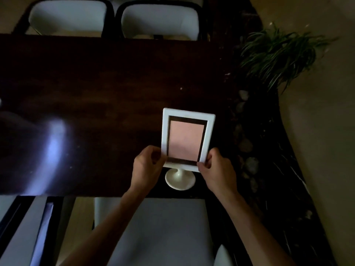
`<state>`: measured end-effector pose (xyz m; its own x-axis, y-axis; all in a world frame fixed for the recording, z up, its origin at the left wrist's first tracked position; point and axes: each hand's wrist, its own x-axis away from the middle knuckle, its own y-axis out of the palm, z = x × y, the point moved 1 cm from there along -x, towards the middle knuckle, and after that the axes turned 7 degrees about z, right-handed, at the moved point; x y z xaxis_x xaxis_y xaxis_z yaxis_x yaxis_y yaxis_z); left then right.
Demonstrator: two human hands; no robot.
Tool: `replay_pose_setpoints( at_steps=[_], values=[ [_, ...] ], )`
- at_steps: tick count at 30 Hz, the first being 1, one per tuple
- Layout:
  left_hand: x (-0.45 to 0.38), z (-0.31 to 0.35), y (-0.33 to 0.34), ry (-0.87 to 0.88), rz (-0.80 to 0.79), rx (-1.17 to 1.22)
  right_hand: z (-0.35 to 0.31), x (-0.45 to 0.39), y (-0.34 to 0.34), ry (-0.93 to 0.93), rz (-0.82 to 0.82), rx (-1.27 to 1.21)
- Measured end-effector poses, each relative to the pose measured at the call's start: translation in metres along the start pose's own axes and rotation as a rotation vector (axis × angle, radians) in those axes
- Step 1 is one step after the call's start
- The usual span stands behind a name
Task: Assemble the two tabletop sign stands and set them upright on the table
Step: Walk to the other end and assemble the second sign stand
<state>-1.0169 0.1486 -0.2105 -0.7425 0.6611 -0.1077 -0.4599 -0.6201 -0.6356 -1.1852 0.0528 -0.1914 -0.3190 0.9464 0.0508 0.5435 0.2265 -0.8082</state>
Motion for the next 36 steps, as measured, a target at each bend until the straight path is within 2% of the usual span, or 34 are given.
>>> replay_pose_setpoints(
  at_steps=[3,12,14,17,19,21,24,26,30,32,36],
  values=[
    [0.009,-0.008,0.008,0.003,0.054,0.021,0.005,0.007,0.008,-0.014,0.053,0.026],
    [0.031,-0.025,0.021,0.049,-0.008,0.087,0.026,0.018,0.029,-0.022,0.12,-0.017],
    [0.036,-0.025,0.023,0.033,-0.022,0.025,0.029,0.017,0.033,-0.002,0.131,-0.057],
    [0.051,-0.028,0.026,-0.015,-0.058,-0.211,0.038,0.021,0.04,0.09,0.134,-0.113],
    [0.066,-0.031,0.03,0.032,-0.132,-0.326,0.045,0.033,0.045,0.108,0.122,-0.088],
    [0.078,-0.034,0.034,0.174,-0.219,-0.432,0.049,0.049,0.053,-0.005,0.087,-0.022],
    [0.083,-0.034,0.039,0.347,-0.323,-0.603,0.051,0.065,0.069,-0.278,-0.023,0.133],
    [0.078,-0.032,0.043,0.337,-0.395,-0.676,0.05,0.063,0.076,-0.342,-0.079,0.248],
    [0.055,-0.038,0.057,0.244,-0.534,-0.726,0.043,0.036,0.082,-0.329,-0.18,0.358],
    [0.037,-0.035,0.062,0.245,-0.553,-0.761,0.042,0.017,0.087,-0.323,-0.25,0.393],
    [-0.005,-0.022,0.072,0.187,-0.599,-0.787,0.032,-0.021,0.093,-0.317,-0.276,0.428]
  ],
)
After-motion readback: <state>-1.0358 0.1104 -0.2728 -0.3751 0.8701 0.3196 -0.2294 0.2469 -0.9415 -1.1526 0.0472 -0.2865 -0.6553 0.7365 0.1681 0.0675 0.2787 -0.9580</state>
